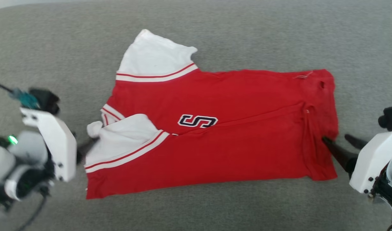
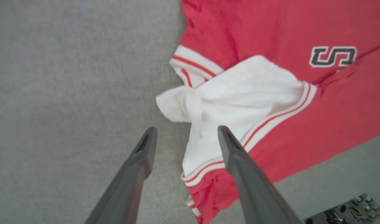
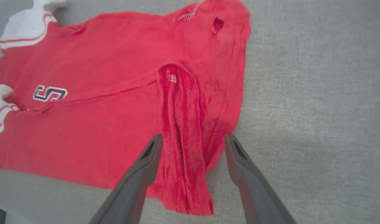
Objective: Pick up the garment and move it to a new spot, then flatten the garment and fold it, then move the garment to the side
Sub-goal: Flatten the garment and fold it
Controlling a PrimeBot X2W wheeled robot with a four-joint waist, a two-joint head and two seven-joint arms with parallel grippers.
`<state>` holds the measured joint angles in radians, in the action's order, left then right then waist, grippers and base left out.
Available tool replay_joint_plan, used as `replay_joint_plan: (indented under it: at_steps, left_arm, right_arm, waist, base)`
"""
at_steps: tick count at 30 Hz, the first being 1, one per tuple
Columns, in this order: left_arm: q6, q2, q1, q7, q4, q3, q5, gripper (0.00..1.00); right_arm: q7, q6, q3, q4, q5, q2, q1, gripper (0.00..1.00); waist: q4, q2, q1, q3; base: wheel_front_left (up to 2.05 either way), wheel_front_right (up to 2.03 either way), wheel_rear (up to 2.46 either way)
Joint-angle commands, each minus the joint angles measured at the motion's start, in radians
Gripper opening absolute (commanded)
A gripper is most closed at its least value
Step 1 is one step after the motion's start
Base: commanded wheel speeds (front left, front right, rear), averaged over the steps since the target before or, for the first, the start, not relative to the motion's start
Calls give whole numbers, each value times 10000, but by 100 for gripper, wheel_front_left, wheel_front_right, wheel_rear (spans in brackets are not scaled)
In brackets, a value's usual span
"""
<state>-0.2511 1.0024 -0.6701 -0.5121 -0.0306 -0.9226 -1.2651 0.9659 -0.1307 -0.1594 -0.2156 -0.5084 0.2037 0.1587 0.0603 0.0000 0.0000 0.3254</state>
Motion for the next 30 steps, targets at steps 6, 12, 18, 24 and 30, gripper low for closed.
replay_joint_plan:
  at_steps: [6, 12, 18, 24, 30]
  left_arm:
    - [373, 265, -1476, -335, 293, 430, 669, 100]
    - [1119, -31, -2615, -248, 1352, 644, 1090, 100]
    - [2015, -478, -3744, -165, 3259, 678, 1515, 100]
    - [2544, -907, -4556, -314, 5071, 602, 1786, 100]
    - [2596, -1159, -5000, -780, 6399, 448, 1903, 100]
  right_arm:
    - [-1756, -1, 297, -973, 202, -296, 312, 100]
    - [-3908, -1, 603, -1359, 591, -624, 716, 100]
    - [-6716, -1, 1204, -1270, 1384, -1077, 1269, 100]
    - [-8279, -1, 1682, -949, 1661, -1370, 1528, 100]
    - [-8517, -1, 1987, -749, 1470, -1484, 1588, 100]
  waist:
    - [-777, 0, 0, 127]
    - [-1441, 0, 0, 326]
    - [-2533, 0, 0, 701]
    - [-3382, 0, 0, 1164]
    - [-3816, 0, 0, 1604]
  base:
    - [0, 0, 0]
    - [0, 0, 0]
    - [0, 0, 0]
    - [0, 0, 0]
    - [0, 0, 0]
